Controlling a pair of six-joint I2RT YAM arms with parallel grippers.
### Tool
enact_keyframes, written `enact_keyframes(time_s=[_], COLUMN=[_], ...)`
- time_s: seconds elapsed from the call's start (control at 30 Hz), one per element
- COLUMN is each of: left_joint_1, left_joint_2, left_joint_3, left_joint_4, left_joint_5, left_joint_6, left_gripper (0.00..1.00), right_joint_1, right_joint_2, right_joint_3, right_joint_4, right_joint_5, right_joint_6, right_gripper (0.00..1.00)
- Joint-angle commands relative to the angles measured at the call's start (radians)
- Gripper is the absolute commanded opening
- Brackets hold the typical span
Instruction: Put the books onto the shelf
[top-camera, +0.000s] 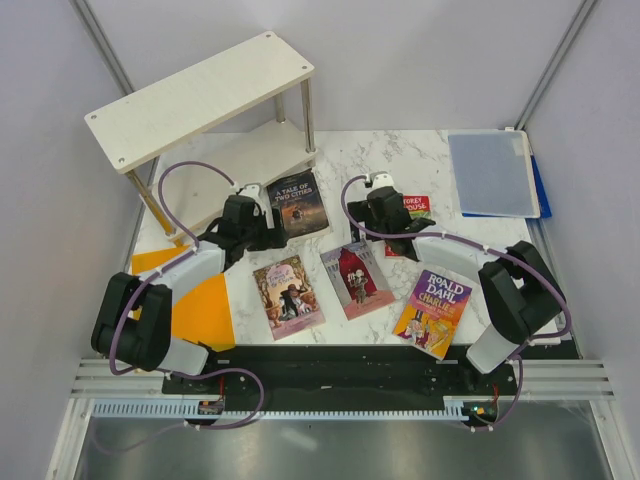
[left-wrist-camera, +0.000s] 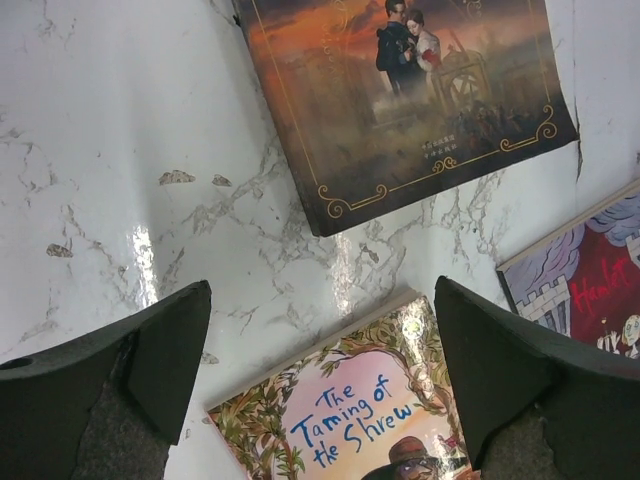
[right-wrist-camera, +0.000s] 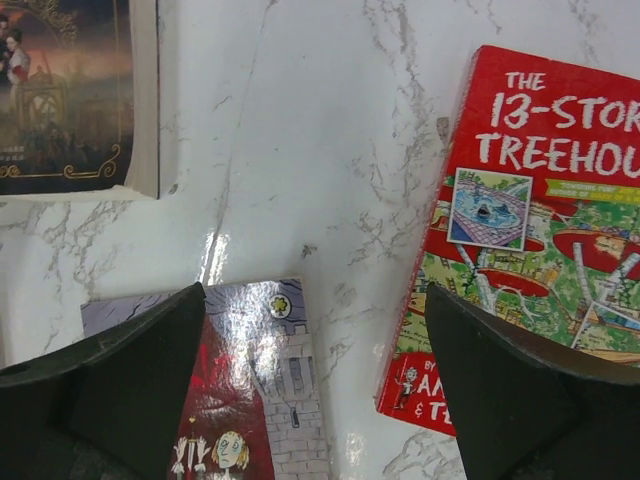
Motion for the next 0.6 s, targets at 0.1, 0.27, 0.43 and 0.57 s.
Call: enact_keyframes(time_s=[0.1,0.27,0.43,0.57], left_joint_1=[-0.003,-0.005,-0.003,-0.005], left_joint_2=[0.028,0.074,0.091,0.088], left_joint_3=[-0.002,0.039,0.009,-0.050], left_joint_4=[-0.042,-0.244,-0.304,-0.304], left_joint_5=[-0.007,-0.023,0.042,0.031], left_joint_6=[-0.006,-0.094,-0.153,-0.198], left_gripper=[1.00,0.81,0.14,0.02], right_joint_1=[-0.003,0.032,0.109,0.139], right_joint_2=[-0.001,0.056,0.123,0.165], right_joint_3=[0.031,0.017,0.045,0.056], right_joint_4=[-0.004,0.021,0.074,0.108], right_joint_5=[-0.298,-0.369,-0.470,-0.521], right_joint_6=[-0.011,0.030,0.090,0.130], right_gripper=[0.98,0.98,0.98,0.98])
